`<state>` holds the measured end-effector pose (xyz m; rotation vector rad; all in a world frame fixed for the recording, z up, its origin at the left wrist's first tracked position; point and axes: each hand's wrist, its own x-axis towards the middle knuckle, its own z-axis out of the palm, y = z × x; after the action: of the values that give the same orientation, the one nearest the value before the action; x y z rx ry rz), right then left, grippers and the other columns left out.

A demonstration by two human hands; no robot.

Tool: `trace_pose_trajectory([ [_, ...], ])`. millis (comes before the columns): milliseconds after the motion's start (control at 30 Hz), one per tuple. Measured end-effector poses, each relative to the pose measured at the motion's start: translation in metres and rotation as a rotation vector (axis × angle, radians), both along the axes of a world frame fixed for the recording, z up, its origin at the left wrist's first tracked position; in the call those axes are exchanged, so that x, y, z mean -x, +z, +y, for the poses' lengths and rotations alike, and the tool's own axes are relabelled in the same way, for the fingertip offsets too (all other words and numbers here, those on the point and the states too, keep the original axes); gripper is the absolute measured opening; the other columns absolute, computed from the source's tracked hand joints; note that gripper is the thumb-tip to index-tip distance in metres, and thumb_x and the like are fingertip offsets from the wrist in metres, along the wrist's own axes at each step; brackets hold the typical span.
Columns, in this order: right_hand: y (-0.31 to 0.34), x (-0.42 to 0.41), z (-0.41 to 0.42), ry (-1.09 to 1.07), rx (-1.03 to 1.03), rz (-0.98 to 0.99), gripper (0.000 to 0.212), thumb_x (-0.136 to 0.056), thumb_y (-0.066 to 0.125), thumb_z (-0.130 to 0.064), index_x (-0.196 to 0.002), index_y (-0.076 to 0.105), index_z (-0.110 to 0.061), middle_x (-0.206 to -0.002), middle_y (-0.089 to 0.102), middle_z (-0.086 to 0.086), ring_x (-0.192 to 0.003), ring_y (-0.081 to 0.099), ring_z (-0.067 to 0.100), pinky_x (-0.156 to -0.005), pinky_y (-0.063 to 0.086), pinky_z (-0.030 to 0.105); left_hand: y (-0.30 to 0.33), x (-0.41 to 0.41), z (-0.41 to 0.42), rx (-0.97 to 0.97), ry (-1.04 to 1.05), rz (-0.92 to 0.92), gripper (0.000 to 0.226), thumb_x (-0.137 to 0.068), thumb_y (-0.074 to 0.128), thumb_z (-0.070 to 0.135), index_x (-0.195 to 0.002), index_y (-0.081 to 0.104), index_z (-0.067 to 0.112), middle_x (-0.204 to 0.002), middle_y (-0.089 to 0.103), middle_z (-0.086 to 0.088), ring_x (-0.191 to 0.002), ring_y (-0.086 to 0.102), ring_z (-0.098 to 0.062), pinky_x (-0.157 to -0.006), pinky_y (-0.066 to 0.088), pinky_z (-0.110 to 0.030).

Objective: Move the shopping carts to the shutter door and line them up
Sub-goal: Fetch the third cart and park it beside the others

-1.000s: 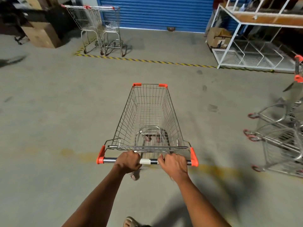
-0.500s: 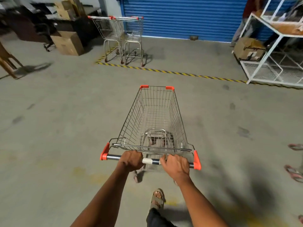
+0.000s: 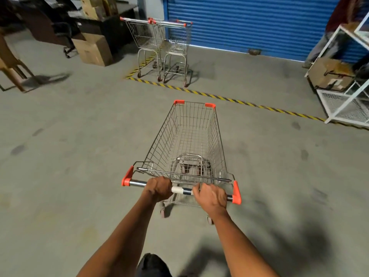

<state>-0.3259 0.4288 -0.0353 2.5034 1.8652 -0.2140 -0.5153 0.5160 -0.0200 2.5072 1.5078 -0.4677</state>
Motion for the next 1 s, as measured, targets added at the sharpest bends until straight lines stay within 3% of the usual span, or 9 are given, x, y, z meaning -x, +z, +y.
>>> trace_pose_trajectory([
  [200,-0.007,-0.009,0.121,-0.053,-0.034,-0.028,0.069,-0.093,0.017,-0.053,-0.074,0.071,-0.015,-0.070,0.070,0.006,-0.063,0.068,0.027,-0.064,0.057,0.034,-0.004,-0.006,0.128,-0.021,-0.111,-0.067,0.026,-0.092,0.054,0.037,-0.099,0.069,0.018,-0.093,0.072,-0.004,-0.086,0.070,-0.025,-0.075,0.052,-0.033],
  [433,-0.019,-0.010,0.261,-0.142,-0.005,-0.093,0.057,-0.097,0.033,-0.050,-0.061,0.064,-0.018,-0.057,0.062,0.002,-0.050,0.061,0.023,-0.053,0.051,0.030,-0.006,-0.005,0.283,0.026,-0.189,-0.096,0.029,-0.088,0.058,0.045,-0.097,0.070,0.019,-0.089,0.071,-0.002,-0.079,0.069,-0.024,-0.072,0.056,-0.035],
  [600,-0.017,-0.008,0.348,-0.194,-0.052,-0.081,0.048,-0.090,0.044,-0.044,-0.052,0.056,-0.017,-0.047,0.053,0.000,-0.038,0.053,0.024,-0.044,0.041,0.028,-0.009,0.005,0.387,0.033,-0.362,-0.170,0.030,-0.085,0.057,0.046,-0.091,0.066,0.018,-0.085,0.070,-0.005,-0.077,0.067,-0.026,-0.067,0.050,-0.033],
  [700,-0.024,-0.011,0.400,-0.205,-0.019,-0.086,0.051,-0.092,0.040,-0.044,-0.052,0.057,-0.016,-0.048,0.056,0.003,-0.041,0.056,0.026,-0.045,0.041,0.029,-0.012,0.014,0.439,-0.071,-0.429,-0.203,0.033,-0.083,0.053,0.051,-0.088,0.065,0.020,-0.080,0.067,-0.001,-0.070,0.065,-0.023,-0.062,0.045,-0.030],
  [833,-0.029,-0.025,0.478,-0.128,0.034,-0.167,0.052,-0.098,0.029,-0.044,-0.068,0.064,-0.020,-0.060,0.062,-0.001,-0.048,0.056,0.022,-0.048,0.031,0.028,-0.024,0.017,0.521,-0.202,-0.376,-0.169,0.042,-0.079,0.052,0.066,-0.072,0.058,0.025,-0.058,0.056,0.007,-0.046,0.053,-0.017,-0.057,0.049,-0.029],
  [933,-0.025,-0.045,0.536,-0.159,0.005,-0.177,0.048,-0.098,0.039,-0.043,-0.061,0.059,-0.019,-0.051,0.054,-0.002,-0.041,0.049,0.019,-0.045,0.028,0.025,-0.024,-0.001,0.586,-0.224,-0.382,-0.112,0.049,-0.086,0.046,0.071,-0.079,0.060,0.025,-0.065,0.060,0.006,-0.052,0.050,-0.018,-0.057,0.041,-0.029],
  [1000,-0.026,-0.059,0.580,-0.126,0.031,-0.177,0.051,-0.100,0.029,-0.042,-0.068,0.062,-0.021,-0.056,0.057,-0.003,-0.045,0.049,0.019,-0.047,0.027,0.026,-0.019,-0.017,0.632,-0.242,-0.408,-0.119,0.047,-0.090,0.044,0.067,-0.084,0.062,0.024,-0.071,0.063,0.005,-0.056,0.053,-0.019,-0.057,0.038,-0.029],
])
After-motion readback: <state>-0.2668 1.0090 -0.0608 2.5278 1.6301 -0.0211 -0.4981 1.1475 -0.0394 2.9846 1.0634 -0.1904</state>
